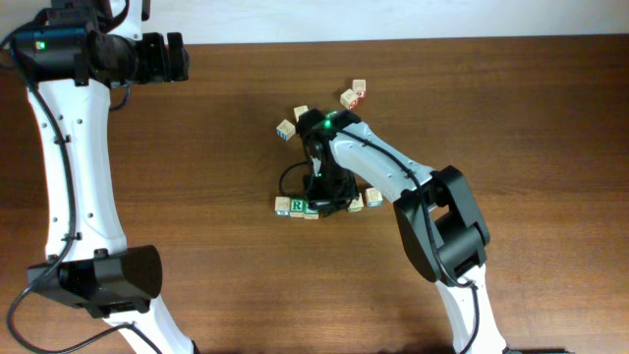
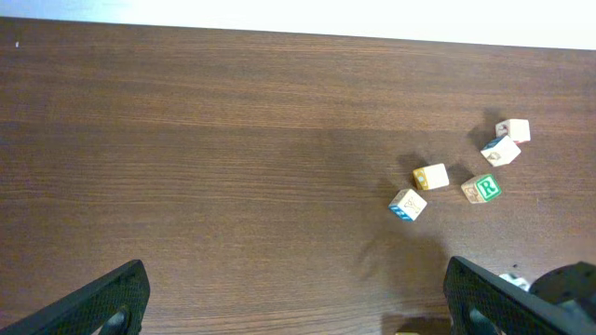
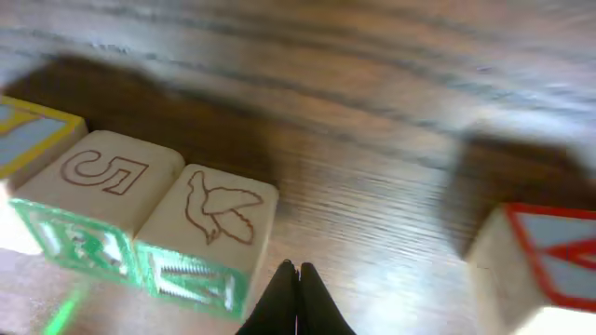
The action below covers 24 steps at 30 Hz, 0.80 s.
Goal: Rotate 5 blocks
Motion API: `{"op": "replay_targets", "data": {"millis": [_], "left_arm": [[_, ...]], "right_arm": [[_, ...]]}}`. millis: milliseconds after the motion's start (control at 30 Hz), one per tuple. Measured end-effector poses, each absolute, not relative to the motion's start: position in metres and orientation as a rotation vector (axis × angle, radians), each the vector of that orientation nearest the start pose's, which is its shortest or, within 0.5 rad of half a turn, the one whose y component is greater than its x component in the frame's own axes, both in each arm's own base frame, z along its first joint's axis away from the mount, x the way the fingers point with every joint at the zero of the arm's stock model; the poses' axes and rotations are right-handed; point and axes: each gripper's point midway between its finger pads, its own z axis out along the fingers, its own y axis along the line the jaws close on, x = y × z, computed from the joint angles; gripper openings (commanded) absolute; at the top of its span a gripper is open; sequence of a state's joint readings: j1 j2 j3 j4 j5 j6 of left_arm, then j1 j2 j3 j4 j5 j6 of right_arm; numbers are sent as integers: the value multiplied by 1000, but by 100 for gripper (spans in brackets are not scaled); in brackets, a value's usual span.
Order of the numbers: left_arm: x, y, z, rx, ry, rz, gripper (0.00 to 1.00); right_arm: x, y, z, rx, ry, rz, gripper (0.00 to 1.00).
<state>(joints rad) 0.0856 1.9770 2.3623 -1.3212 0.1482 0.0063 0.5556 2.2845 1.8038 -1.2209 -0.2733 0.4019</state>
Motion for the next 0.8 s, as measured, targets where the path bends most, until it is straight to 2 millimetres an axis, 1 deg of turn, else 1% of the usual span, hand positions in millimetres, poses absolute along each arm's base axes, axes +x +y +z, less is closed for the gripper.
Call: {"op": "replay_targets", "data": {"millis": [67, 167, 267, 333, 400, 467, 633, 800], "left_arm": [[474, 15, 307, -38, 2497, -147, 99], [474, 15, 307, -38, 2497, -147, 99], [474, 15, 307, -38, 2497, -147, 99], [474, 15, 307, -38, 2497, -147, 99], [474, 15, 307, -38, 2497, -147, 99], [474, 15, 307, -38, 2497, -147, 99], [474, 15, 307, -38, 2497, -147, 99], [474, 15, 307, -38, 2497, -147, 99]], "right_arm": [[333, 248, 24, -206, 3336, 329, 4], [346, 230, 39, -141, 3315, 320, 4], [355, 200, 59, -43, 3301, 277, 4], [362, 183, 64, 13, 3288, 256, 4], [367, 173, 62, 47, 3282, 241, 4], [365, 169, 58, 57, 3289, 221, 4], [356, 164, 43, 57, 3318, 191, 4], [352, 163, 38, 26, 3328, 168, 5]]}}
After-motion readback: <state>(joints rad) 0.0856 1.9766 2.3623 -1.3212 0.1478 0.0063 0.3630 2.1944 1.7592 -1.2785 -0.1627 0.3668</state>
